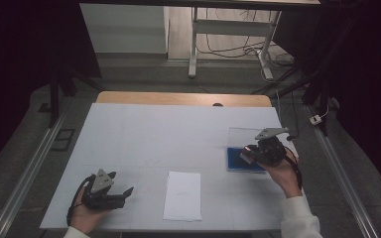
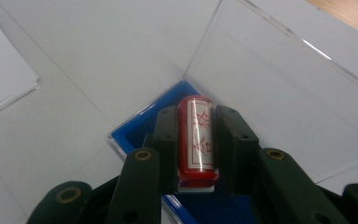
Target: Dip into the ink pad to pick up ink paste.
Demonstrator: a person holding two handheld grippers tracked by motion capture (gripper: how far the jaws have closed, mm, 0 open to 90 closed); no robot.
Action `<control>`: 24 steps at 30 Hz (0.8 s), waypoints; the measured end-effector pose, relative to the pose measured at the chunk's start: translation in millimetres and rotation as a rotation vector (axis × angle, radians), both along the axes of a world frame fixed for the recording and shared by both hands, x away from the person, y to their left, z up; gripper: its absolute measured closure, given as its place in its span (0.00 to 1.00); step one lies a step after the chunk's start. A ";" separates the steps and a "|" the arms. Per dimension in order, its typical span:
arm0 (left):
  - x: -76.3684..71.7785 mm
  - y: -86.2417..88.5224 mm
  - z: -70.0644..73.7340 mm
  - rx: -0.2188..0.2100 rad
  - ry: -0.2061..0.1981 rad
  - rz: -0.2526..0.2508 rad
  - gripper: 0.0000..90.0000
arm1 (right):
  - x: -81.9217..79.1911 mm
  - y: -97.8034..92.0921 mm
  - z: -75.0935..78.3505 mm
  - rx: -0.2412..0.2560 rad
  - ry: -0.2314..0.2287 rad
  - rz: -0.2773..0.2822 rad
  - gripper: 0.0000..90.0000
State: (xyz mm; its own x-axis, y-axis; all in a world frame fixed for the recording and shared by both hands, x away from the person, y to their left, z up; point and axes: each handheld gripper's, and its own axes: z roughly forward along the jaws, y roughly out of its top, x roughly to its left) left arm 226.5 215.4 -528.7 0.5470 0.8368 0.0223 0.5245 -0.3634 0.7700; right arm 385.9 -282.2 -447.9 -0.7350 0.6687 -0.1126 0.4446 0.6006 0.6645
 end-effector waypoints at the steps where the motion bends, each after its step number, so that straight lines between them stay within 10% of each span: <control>1: 0.2 -0.2 0.0 0.001 0.000 -0.001 0.20 | 0.1 -0.1 -1.2 -0.002 -0.001 -0.005 0.78; 24: 1.6 -0.9 -0.2 -0.011 0.002 -0.010 0.20 | 7.2 6.4 -21.6 0.012 0.015 0.000 0.78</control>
State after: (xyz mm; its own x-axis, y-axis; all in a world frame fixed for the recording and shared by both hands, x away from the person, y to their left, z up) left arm 228.0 214.5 -528.9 0.5552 0.8316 0.0122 0.5226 -0.3602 0.7728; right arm 393.1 -275.8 -469.5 -0.7367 0.6697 -0.0936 0.4545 0.5928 0.6649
